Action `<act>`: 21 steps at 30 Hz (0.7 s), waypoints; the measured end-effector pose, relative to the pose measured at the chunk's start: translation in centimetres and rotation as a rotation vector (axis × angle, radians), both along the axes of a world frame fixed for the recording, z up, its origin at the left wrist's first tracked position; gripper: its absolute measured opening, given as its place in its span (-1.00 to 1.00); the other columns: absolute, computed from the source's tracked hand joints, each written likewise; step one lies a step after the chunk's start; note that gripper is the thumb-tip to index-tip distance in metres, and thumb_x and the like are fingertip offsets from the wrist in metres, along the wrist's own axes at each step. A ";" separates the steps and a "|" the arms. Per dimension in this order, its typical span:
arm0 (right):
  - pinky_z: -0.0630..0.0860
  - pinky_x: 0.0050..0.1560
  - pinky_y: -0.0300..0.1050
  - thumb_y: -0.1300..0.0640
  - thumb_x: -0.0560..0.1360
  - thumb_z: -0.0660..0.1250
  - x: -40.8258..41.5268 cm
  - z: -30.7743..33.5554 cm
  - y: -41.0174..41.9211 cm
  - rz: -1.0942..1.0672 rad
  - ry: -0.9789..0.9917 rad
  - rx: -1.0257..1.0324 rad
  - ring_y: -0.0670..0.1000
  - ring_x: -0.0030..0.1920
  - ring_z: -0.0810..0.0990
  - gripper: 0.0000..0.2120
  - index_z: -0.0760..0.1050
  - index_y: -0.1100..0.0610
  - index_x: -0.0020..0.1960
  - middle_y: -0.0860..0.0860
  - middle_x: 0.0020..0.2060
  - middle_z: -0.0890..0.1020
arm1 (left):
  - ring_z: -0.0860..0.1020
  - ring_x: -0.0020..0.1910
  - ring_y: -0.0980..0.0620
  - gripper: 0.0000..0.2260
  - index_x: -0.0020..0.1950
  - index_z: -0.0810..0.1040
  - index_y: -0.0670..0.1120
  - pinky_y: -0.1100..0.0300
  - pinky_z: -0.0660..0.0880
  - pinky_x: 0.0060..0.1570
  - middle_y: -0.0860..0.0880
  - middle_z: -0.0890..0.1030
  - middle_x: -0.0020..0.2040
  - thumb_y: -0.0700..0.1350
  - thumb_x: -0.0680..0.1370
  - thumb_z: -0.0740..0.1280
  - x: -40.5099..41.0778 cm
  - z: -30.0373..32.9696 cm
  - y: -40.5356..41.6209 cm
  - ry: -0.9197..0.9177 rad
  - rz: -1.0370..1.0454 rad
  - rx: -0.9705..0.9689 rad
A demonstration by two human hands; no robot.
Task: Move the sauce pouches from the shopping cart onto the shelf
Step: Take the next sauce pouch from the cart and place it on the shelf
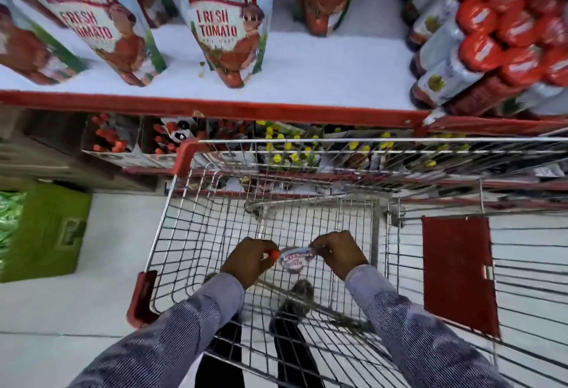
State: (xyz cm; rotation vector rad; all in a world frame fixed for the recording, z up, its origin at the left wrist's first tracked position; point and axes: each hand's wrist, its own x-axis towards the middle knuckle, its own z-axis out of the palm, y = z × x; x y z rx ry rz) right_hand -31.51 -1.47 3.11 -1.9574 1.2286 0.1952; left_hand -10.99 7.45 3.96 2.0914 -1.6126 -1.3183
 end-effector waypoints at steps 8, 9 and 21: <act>0.38 -0.37 -0.55 0.20 0.47 0.39 0.9 15.8 -4.3 -0.062 -0.261 -0.259 -0.33 -0.38 0.53 -0.89 0.67 0.06 -0.05 -0.10 -0.19 0.68 | 0.61 -0.17 0.28 -0.87 -0.02 0.64 0.04 0.43 0.52 -0.23 0.17 0.66 -0.14 -0.18 0.49 0.43 2.2 13.1 -2.5 0.093 0.114 -0.393; 0.42 -0.34 -0.52 0.17 0.46 0.40 1.2 17.7 -5.2 -0.083 -0.307 -0.295 -0.31 -0.34 0.56 -0.89 0.66 0.02 -0.06 -0.08 -0.18 0.71 | 0.59 -0.16 0.32 -0.83 -0.06 0.62 0.05 0.50 0.47 -0.25 0.20 0.63 -0.16 -0.23 0.49 0.43 2.5 14.9 -3.2 0.086 0.138 -0.426; 0.35 -0.29 -0.61 0.33 0.33 0.50 3.7 31.9 -13.6 -0.312 -0.674 -0.617 -0.50 -0.36 0.50 -0.89 0.69 0.19 -0.17 -0.06 -0.30 0.65 | 0.59 -0.27 0.22 -0.87 -0.09 0.52 -0.03 0.35 0.52 -0.20 0.07 0.60 -0.27 -0.21 0.47 0.43 3.4 30.2 -14.2 -0.026 0.232 -0.856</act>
